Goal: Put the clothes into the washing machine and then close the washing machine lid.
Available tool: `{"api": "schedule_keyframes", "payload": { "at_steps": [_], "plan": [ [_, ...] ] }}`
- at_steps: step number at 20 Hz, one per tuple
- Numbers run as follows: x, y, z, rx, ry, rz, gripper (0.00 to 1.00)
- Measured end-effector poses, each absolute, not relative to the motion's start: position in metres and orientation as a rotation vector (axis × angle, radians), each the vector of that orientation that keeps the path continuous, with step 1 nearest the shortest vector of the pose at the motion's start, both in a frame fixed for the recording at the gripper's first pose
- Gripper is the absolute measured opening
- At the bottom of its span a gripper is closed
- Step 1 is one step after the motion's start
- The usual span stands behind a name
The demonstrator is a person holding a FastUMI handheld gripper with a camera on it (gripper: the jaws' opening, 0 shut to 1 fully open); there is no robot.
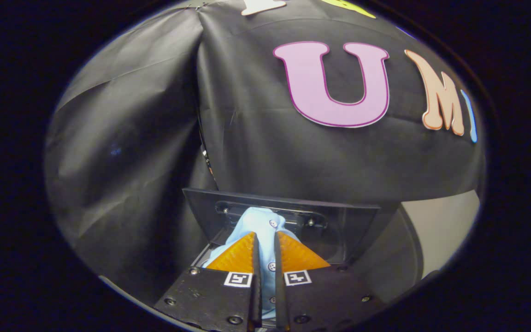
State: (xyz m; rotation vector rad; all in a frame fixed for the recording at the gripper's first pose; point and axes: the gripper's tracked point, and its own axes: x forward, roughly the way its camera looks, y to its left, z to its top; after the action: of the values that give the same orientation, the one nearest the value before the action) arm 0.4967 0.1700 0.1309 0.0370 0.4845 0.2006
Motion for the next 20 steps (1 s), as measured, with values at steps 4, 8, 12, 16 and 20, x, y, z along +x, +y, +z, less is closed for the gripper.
{"api": "schedule_keyframes", "payload": {
  "at_steps": [4,8,12,16,20],
  "plan": [
    [0.508,0.177,0.115,-0.029,0.488,0.213,0.12],
    [0.509,0.177,0.114,0.01,0.486,0.204,0.12],
    [0.509,0.174,0.113,-0.004,0.477,0.195,0.16],
    [0.508,0.17,0.115,-0.017,0.442,0.169,0.27],
    [0.501,0.161,0.104,-0.126,0.453,0.15,0.59]
  ]
}}
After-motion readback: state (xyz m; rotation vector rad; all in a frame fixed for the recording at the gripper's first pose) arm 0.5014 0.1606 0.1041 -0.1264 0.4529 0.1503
